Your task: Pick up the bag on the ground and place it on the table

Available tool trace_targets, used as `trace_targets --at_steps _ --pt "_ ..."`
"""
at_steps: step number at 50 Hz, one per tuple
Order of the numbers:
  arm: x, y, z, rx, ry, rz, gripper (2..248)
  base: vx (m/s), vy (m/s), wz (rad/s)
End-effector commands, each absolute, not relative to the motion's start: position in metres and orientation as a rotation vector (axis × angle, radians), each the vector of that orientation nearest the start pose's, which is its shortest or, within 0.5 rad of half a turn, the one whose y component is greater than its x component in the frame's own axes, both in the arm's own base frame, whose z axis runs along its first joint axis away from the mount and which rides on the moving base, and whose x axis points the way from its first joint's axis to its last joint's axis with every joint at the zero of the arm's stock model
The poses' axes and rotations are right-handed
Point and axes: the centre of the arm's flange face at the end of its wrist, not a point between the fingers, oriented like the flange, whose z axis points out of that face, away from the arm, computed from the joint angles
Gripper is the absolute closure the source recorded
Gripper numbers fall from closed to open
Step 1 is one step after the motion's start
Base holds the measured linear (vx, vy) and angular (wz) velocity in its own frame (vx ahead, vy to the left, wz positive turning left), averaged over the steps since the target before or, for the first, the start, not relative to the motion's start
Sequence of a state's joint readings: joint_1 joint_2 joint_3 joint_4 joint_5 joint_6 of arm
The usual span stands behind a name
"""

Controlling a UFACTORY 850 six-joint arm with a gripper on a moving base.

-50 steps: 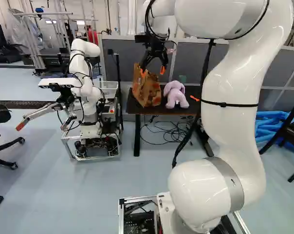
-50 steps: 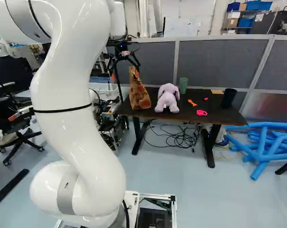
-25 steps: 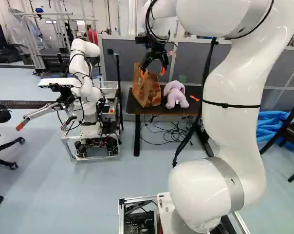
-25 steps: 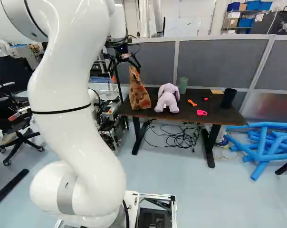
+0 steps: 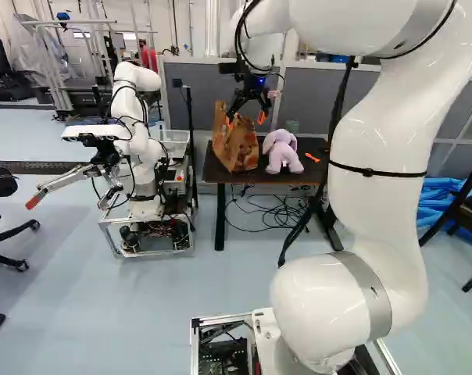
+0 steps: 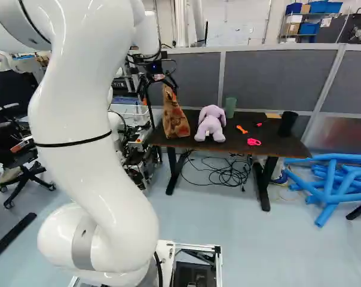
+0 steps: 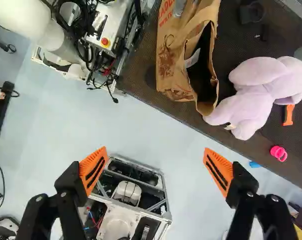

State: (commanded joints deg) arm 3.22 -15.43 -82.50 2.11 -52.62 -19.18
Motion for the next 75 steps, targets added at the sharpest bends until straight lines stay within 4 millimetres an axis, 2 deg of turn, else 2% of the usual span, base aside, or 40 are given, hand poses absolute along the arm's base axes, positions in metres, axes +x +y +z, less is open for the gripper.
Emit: trace_targets --at_steps 21,40,57,75 --pt "0.561 0.031 0.597 -3.068 -0.515 -0.549 3 0.000 0.000 0.000" --pt "0.539 0.025 0.565 -3.056 -0.442 -0.723 3 0.000 0.000 0.000" --pt "0.511 0.020 0.532 -3.027 -0.366 -0.905 3 0.000 0.000 0.000" --pt "0.471 0.014 0.493 -2.970 -0.279 -1.117 3 0.000 0.000 0.000"
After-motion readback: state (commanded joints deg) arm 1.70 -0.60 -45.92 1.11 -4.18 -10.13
